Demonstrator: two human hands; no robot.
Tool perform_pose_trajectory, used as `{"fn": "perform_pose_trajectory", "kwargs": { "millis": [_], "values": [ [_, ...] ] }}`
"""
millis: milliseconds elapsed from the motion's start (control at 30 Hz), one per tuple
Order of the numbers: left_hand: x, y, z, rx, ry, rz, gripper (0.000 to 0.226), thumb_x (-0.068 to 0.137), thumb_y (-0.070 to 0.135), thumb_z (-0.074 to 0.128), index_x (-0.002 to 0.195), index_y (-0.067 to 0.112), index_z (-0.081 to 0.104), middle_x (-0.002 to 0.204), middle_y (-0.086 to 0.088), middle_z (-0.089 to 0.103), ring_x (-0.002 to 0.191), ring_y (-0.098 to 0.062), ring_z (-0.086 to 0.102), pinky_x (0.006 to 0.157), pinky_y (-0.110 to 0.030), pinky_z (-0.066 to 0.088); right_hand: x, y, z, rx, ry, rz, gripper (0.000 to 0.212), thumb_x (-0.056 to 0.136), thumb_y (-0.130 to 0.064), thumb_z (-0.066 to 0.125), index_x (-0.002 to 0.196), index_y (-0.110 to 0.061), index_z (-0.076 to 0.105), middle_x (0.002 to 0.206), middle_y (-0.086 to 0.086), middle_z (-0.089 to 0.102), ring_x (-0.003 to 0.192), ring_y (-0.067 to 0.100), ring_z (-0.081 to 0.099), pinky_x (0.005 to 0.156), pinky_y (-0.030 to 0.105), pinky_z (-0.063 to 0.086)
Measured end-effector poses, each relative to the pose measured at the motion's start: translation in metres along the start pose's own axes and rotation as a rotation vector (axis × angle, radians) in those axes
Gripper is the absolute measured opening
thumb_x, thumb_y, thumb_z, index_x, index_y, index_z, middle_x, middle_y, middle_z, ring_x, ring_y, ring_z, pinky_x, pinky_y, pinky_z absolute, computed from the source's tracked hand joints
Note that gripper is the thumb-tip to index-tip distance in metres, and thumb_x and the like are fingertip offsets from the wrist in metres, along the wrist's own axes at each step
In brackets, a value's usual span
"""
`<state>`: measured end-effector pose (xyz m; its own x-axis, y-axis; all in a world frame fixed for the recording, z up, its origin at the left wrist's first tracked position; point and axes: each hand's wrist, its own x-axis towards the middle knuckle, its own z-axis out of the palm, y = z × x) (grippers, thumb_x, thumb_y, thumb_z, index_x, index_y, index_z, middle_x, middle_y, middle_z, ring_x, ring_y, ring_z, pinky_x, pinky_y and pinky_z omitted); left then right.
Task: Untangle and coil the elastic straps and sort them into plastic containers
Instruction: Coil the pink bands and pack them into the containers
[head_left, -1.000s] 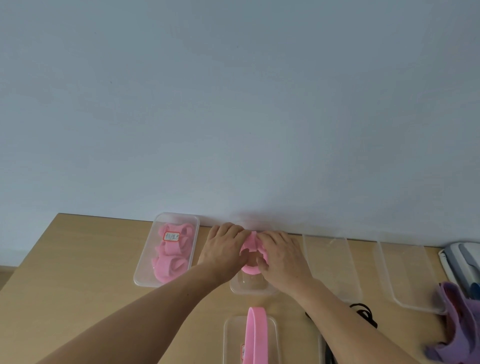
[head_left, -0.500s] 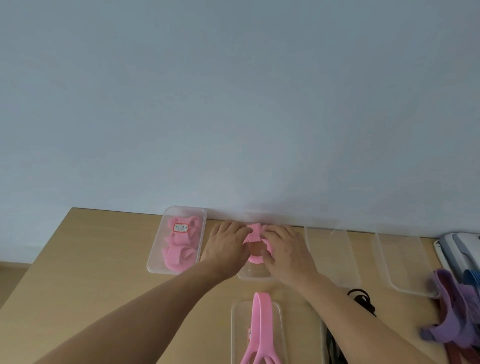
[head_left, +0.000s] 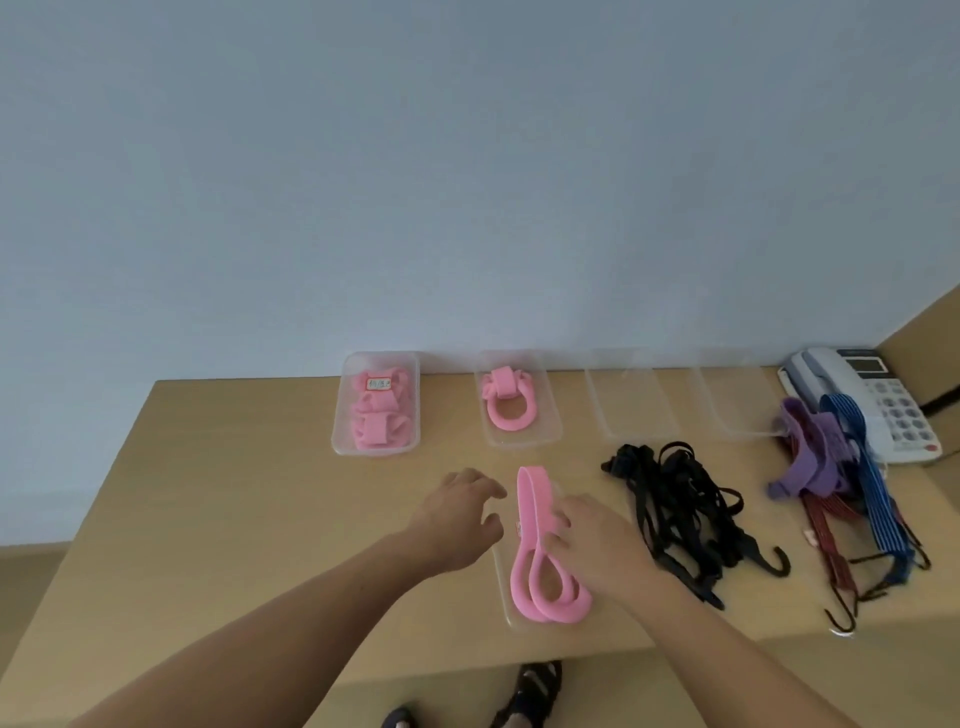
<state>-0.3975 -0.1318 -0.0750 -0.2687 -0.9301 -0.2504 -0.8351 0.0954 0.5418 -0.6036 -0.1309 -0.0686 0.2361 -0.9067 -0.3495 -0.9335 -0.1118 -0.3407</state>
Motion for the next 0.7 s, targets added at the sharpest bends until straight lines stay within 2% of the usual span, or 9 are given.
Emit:
{"fn": "perform_pose_trajectory", "kwargs": {
  "millis": [100,200,267,333,400,467,533,600,700],
  "values": [
    [-0.015,0.002,0.011,-0.018,-0.089,0.003,0.042,0.094,0.029,0.051,0.135,0.025,0.053,0.137,0.002,0.051,0.127,-0.017,0.046,0.103,-0.032,0.040,-0.022,0.008,0.019,-0.031,-0.023,0.071,0.021,0.092,-0.040,0.051,0.102,-0.022,0.053,0.096,-0.005,0.057,0.078,0.010,0.061,0.064,0.025,0.052],
    [-0.025,0.006,0.014,-0.046,-0.119,-0.008,0.043,0.093,0.029,0.053,0.136,0.022,0.054,0.134,0.000,0.055,0.123,-0.017,0.052,0.104,-0.031,0.041,-0.037,0.014,0.034,-0.036,0.029,0.113,0.040,0.083,-0.057,0.054,0.103,-0.023,0.051,0.095,-0.006,0.054,0.078,0.011,0.058,0.066,0.026,0.051],
    [-0.030,0.008,0.016,-0.047,-0.128,-0.034,0.043,0.093,0.029,0.053,0.136,0.021,0.054,0.134,-0.001,0.055,0.121,-0.017,0.054,0.103,-0.031,0.042,-0.044,0.014,0.041,-0.003,0.054,0.071,0.050,0.077,-0.065,0.056,0.106,-0.025,0.049,0.096,-0.009,0.051,0.080,0.010,0.056,0.065,0.024,0.048],
    [-0.033,0.011,0.016,-0.049,-0.132,-0.067,0.043,0.093,0.028,0.053,0.135,0.020,0.054,0.134,-0.001,0.056,0.121,-0.017,0.054,0.103,-0.032,0.043,-0.048,0.019,0.045,-0.027,0.017,-0.045,0.057,0.071,-0.063,0.064,0.114,-0.029,0.048,0.104,-0.012,0.048,0.088,0.008,0.052,0.069,0.022,0.046],
    [-0.035,0.017,0.017,-0.046,-0.125,-0.093,0.043,0.093,0.028,0.053,0.135,0.020,0.055,0.133,0.000,0.056,0.120,-0.017,0.055,0.103,-0.032,0.043,-0.049,0.028,0.046,-0.117,-0.042,-0.138,0.051,0.073,-0.050,0.068,0.117,-0.029,0.049,0.111,-0.012,0.048,0.095,0.009,0.047,0.075,0.023,0.045],
    [-0.036,0.025,0.018,-0.057,-0.114,-0.113,0.043,0.092,0.028,0.054,0.135,0.021,0.055,0.133,0.000,0.057,0.119,-0.016,0.055,0.101,-0.031,0.044,-0.050,0.034,0.046,-0.192,-0.043,-0.196,0.031,0.082,-0.036,0.065,0.111,-0.027,0.055,0.114,-0.009,0.052,0.096,0.012,0.046,0.077,0.025,0.046],
    [-0.035,0.034,0.018,-0.083,-0.108,-0.131,0.044,0.091,0.028,0.054,0.135,0.023,0.054,0.132,0.002,0.056,0.117,-0.015,0.056,0.099,-0.030,0.045,-0.048,0.036,0.043,-0.207,0.011,-0.245,0.012,0.090,-0.031,0.060,0.100,-0.025,0.061,0.107,-0.008,0.056,0.093,0.012,0.047,0.075,0.025,0.046],
    [-0.032,0.040,0.015,-0.093,-0.093,-0.136,0.044,0.091,0.028,0.055,0.135,0.023,0.054,0.133,0.002,0.056,0.117,-0.015,0.055,0.098,-0.029,0.045,-0.044,0.035,0.033,-0.191,0.056,-0.289,0.011,0.093,-0.031,0.055,0.091,-0.024,0.064,0.095,-0.009,0.057,0.088,0.013,0.045,0.072,0.025,0.043],
    [-0.025,0.050,0.006,-0.112,-0.070,-0.127,0.048,0.090,0.024,0.057,0.137,0.023,0.053,0.137,0.002,0.055,0.121,-0.015,0.053,0.100,-0.027,0.043,-0.034,0.031,0.007,-0.148,0.159,-0.342,0.019,0.094,-0.031,0.050,0.097,-0.022,0.066,0.093,-0.007,0.062,0.090,0.014,0.049,0.072,0.025,0.041]
  ]
}}
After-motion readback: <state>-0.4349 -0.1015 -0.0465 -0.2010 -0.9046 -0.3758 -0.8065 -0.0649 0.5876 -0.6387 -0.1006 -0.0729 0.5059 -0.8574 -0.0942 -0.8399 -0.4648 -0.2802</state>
